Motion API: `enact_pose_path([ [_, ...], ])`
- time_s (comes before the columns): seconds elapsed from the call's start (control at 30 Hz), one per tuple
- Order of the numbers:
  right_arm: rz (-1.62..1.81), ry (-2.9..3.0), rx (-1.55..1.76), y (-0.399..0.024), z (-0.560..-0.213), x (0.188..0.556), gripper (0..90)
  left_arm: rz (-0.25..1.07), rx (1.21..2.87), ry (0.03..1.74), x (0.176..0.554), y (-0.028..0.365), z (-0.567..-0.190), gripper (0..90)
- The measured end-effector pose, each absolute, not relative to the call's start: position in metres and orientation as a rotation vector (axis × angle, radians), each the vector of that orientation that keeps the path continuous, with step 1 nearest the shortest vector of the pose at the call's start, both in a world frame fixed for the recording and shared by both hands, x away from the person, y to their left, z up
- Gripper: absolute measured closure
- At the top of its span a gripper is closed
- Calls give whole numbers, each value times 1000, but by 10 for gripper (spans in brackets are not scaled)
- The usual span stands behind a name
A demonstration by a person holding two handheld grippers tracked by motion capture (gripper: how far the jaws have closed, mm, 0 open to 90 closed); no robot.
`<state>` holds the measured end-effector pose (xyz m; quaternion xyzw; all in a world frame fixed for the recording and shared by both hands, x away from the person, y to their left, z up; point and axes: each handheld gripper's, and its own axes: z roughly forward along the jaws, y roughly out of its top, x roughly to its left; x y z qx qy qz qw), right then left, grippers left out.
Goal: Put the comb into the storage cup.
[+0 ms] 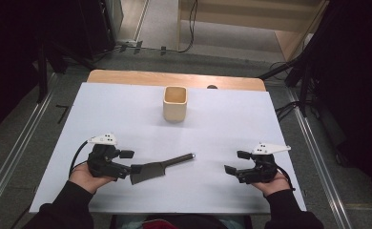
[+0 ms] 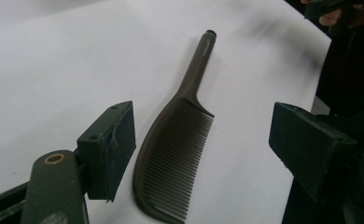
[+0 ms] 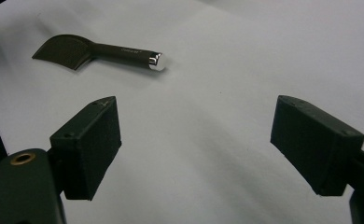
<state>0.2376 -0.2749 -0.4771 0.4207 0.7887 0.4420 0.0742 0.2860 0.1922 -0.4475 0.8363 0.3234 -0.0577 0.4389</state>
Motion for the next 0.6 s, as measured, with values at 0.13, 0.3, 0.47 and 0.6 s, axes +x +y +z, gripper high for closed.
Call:
enact_pose_path([
  [0.13, 1328, 2364, 1260, -276, -476, 237, 144, -164, 2086, 780, 283, 187, -447, 238],
  [0.3, 1325, 2363, 1259, -276, -476, 236, 144, -190, 2140, 751, 279, 179, -450, 251],
  [0.47, 1326, 2359, 1262, -277, -475, 236, 144, -205, 2181, 733, 274, 176, -454, 308],
  [0.6, 1324, 2355, 1267, -277, -475, 235, 144, -222, 2215, 736, 273, 178, -459, 403],
])
